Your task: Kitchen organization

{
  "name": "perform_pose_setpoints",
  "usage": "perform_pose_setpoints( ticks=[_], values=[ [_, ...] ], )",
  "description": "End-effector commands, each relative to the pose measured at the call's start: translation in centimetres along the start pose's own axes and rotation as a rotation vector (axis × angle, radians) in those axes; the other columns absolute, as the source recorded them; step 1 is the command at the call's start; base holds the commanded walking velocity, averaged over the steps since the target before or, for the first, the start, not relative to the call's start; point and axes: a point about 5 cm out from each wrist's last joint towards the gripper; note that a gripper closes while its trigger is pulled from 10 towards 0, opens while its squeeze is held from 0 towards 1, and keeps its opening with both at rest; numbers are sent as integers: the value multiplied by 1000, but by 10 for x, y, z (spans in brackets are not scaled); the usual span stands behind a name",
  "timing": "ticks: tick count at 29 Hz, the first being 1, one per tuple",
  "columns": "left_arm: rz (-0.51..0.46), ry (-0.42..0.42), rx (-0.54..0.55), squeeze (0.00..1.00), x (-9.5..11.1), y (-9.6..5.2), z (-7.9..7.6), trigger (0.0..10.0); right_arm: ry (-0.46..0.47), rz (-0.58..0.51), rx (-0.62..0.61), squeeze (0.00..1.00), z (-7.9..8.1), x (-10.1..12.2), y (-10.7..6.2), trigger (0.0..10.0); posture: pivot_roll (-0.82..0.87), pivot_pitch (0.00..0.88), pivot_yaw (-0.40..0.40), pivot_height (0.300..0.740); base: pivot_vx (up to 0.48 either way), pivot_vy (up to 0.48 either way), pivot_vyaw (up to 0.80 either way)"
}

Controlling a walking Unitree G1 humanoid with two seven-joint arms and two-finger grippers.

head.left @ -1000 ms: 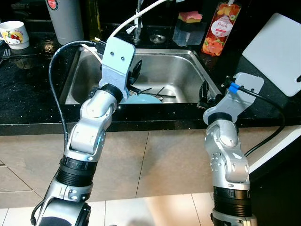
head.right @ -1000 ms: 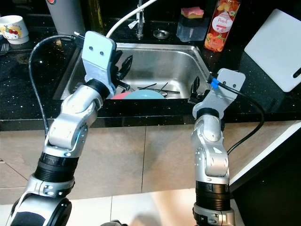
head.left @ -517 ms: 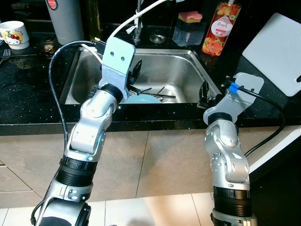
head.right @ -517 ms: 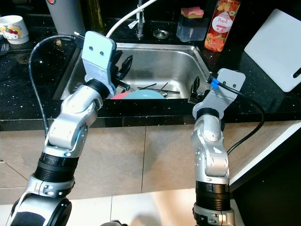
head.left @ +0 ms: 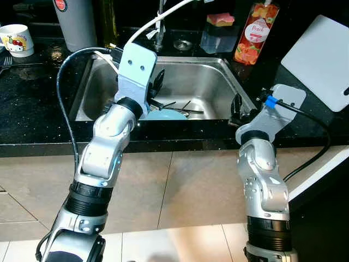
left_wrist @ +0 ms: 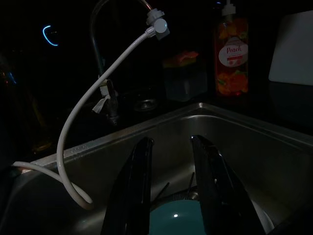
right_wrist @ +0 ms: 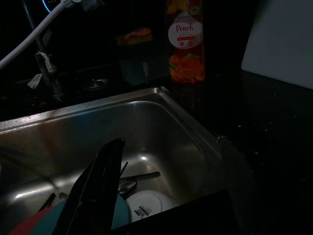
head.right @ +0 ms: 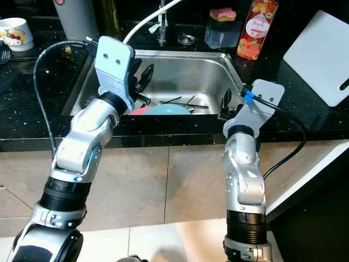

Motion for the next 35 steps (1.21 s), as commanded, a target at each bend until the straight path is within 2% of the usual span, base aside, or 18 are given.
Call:
perform_pose_setpoints(
  ticks=[1,35],
  values=[
    [1,-12,-13,0,-1,0,-4,10000,0,6,-3,0,1,-1,-1,10000,228,45,-44,740,0,0,0],
    [-13,-30,-18,0,2,0,-5,10000,-12,4,-3,0,2,-1,0,10000,228,36,-46,740,0,0,0]
  ],
)
Point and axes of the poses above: a point about 5 cm out from each wrist's last joint towards the gripper, its own y axis pointing out of the wrist towards the gripper, its own x axis along the axis of the wrist's last joint, z = x × y, and after that the axes turned 11 degrees about y, right-handed
